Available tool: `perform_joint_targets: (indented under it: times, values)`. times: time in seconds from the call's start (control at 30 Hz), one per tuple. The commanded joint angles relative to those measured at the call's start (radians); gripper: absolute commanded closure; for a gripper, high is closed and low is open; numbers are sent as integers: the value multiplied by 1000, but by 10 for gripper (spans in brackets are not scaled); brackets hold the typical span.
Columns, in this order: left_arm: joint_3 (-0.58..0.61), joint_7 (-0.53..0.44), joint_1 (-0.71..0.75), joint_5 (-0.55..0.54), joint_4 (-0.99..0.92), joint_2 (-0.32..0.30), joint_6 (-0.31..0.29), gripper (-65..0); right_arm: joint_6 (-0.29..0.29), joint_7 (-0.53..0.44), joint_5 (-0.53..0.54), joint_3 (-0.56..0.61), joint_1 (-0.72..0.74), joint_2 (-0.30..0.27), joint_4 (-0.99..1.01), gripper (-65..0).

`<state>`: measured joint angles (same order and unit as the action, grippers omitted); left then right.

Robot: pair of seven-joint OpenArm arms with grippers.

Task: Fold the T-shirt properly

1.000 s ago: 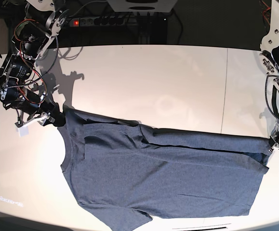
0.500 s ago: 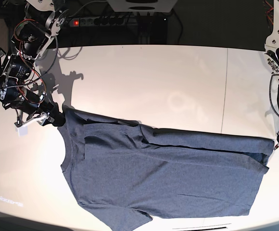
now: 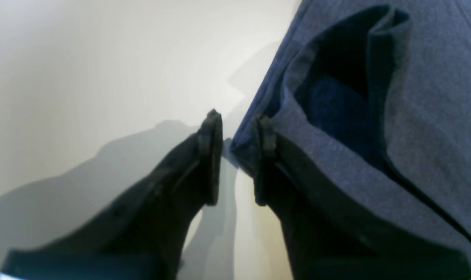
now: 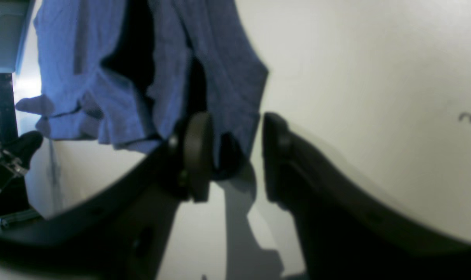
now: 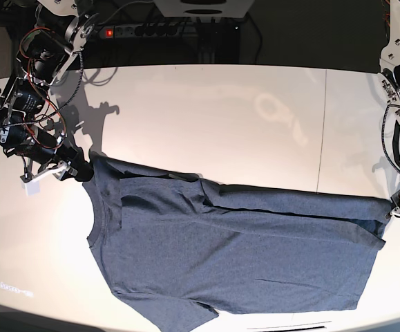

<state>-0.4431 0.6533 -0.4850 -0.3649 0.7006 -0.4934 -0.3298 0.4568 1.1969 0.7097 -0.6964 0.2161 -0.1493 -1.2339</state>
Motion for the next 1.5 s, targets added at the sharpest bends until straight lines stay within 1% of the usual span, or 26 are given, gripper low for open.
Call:
perform_joint_targets:
  times: [0.0, 0.17, 0.37, 0.6, 0.7, 0.83, 0.9, 1.0, 1.07, 1.17, 1.3, 1.47]
  values:
    - [0, -22, -27, -8, 15, -23, -30, -168, 37, -11, 12, -2, 22, -13, -13, -223]
    - [0, -19, -27, -6, 15, -23, -31, -168, 37, -11, 12, -2, 22, -13, -13, -223]
    - [0, -14, -27, 79, 15, -23, -30, -168, 37, -11, 12, -2, 22, -13, -13, -223]
    - [0, -15, -27, 77, 15, -23, -35, -168, 37, -11, 12, -2, 22, -13, -13, -223]
    - [0, -66, -27, 77, 15, -23, -62, -168, 37, -11, 12, -2, 22, -13, -13, -223]
    - [0, -181, -27, 85, 15, -23, -64, -168, 37, -11, 12, -2, 22, -13, -13, -223]
    - [0, -197, -27, 136, 15, -23, -64, -168, 37, -11, 12, -2, 22, -13, -13, -223]
    - [0, -193, -24, 251, 15, -23, -64, -168, 37, -11, 12, -2, 22, -13, -13, -223]
    - [0, -193, -21, 280, 15, -23, -63, -168, 37, -11, 12, -2, 22, -13, -13, -223]
    - [0, -193, -21, 270, 15, -23, -63, -168, 37, -11, 12, -2, 22, -13, -13, -223]
    - [0, -193, -21, 216, 15, -23, -63, -168, 37, -11, 12, -2, 22, -13, -13, -223]
    - [0, -182, -21, 112, 15, -23, -64, -168, 37, -11, 12, -2, 22, -13, -13, -223]
